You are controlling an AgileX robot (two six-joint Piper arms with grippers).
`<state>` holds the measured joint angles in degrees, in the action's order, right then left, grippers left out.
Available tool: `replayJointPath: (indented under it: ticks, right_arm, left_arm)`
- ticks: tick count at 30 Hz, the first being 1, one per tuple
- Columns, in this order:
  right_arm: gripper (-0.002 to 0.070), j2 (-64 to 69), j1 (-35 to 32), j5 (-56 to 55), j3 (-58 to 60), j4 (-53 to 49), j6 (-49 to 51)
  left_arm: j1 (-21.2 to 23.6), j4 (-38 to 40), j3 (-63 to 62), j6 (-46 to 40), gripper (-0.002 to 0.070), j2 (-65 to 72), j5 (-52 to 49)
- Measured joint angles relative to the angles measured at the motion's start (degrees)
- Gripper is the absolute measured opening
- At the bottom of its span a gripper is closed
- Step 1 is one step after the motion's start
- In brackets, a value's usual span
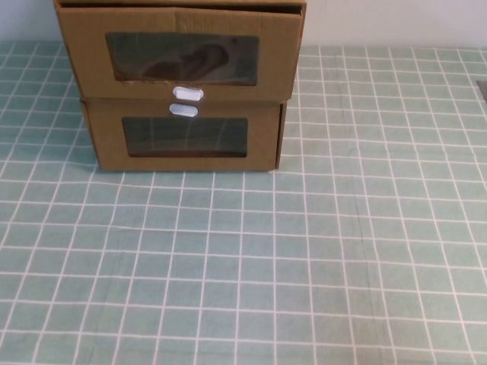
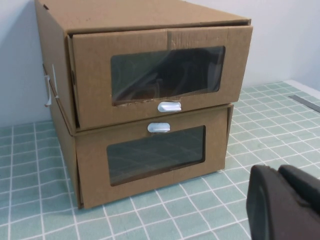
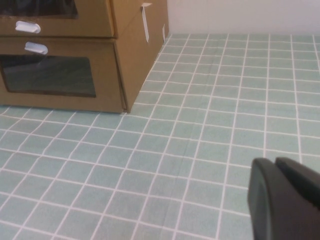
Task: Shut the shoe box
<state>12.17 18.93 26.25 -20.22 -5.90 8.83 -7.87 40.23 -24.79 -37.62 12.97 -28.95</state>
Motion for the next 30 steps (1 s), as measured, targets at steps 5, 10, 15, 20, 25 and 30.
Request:
replayJointPath:
  ticks: [5,10,15,20,25,30]
  right_arm:
    - [-0.0014,0.0,0.0,0.0,0.0,0.0,0.0]
    - [-0.0014,0.0,0.0,0.1,0.0,0.0,0.0]
    - [-0.0014,0.0,0.0,0.1,0.0,0.0,0.0]
    - [-0.0014,0.0,0.0,0.1,0.0,0.0,0.0]
    - [-0.0014,0.0,0.0,0.1,0.0,0.0,0.0]
    - [-0.0014,0.0,0.0,0.1,0.0,0.0,0.0]
  left_arm:
    - [0.0,0.1,0.0,0.0,-0.0005,0.0,0.0]
    - [0.0,0.1,0.0,0.0,-0.0005,0.0,0.0]
    - [0.0,0.1,0.0,0.0,-0.0005,0.0,0.0]
    - [0.0,-4.5,1.7,-2.0,-0.0005,-2.1,0.2]
    - [0.0,-15.2,7.1,-3.0,-0.0005,-7.7,3.9]
    - [0.0,-19.9,13.9,0.9,-0.0005,-12.4,9.3]
